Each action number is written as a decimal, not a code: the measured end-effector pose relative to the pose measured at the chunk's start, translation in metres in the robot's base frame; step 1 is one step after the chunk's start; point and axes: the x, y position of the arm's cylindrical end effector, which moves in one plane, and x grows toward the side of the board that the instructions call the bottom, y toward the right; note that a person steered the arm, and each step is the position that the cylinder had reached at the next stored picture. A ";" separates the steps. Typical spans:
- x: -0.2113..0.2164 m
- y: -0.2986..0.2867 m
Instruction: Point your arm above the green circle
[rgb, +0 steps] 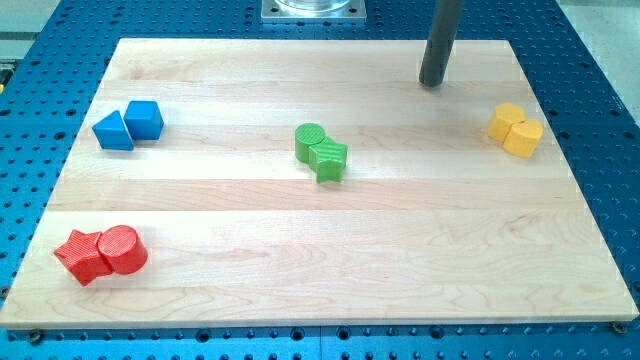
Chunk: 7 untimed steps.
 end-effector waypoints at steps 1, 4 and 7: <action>0.000 0.000; 0.010 -0.040; 0.032 -0.057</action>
